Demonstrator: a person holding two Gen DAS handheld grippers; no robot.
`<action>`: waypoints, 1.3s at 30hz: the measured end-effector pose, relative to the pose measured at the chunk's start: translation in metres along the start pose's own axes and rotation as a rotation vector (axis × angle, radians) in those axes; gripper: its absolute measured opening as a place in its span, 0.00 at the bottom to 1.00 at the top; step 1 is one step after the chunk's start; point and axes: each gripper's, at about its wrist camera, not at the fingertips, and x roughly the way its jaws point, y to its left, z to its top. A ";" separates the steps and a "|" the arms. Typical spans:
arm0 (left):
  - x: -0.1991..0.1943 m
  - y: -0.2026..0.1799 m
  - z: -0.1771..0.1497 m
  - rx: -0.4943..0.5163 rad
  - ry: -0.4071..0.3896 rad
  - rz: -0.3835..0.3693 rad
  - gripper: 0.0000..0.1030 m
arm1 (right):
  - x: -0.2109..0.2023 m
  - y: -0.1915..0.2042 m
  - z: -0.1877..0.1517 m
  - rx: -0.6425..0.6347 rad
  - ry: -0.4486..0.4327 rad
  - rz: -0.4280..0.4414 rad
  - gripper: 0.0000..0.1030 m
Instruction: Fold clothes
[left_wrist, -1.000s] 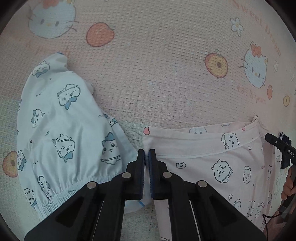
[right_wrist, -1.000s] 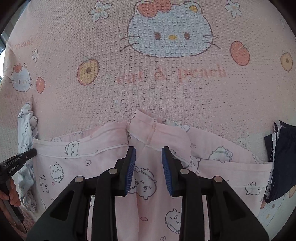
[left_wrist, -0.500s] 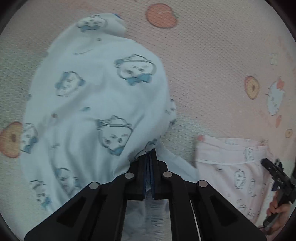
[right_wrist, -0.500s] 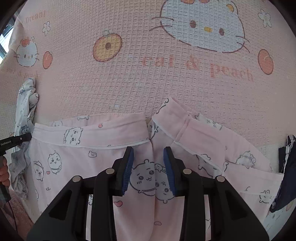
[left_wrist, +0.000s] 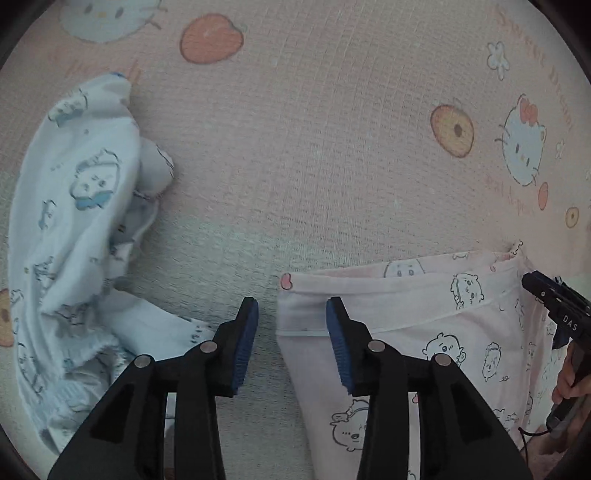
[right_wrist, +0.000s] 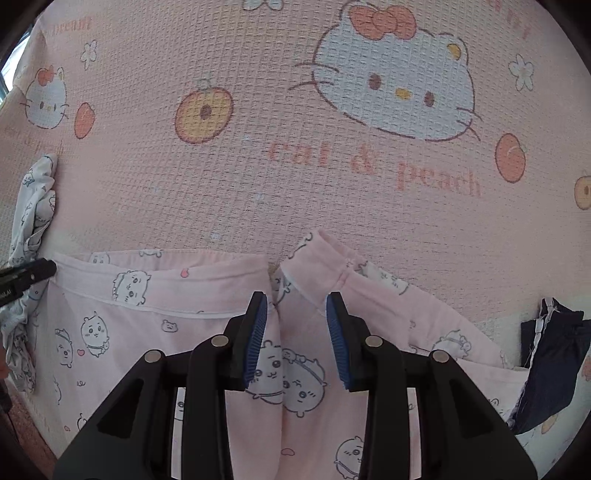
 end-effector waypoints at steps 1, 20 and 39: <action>0.000 -0.002 -0.001 0.004 -0.031 0.010 0.35 | 0.001 -0.004 0.001 0.011 0.006 -0.003 0.33; 0.010 0.018 0.026 0.048 -0.027 0.165 0.08 | 0.019 0.006 0.007 -0.114 0.046 -0.008 0.29; 0.046 0.038 0.039 0.034 0.051 0.079 0.15 | -0.002 0.051 0.046 -0.141 0.023 0.255 0.08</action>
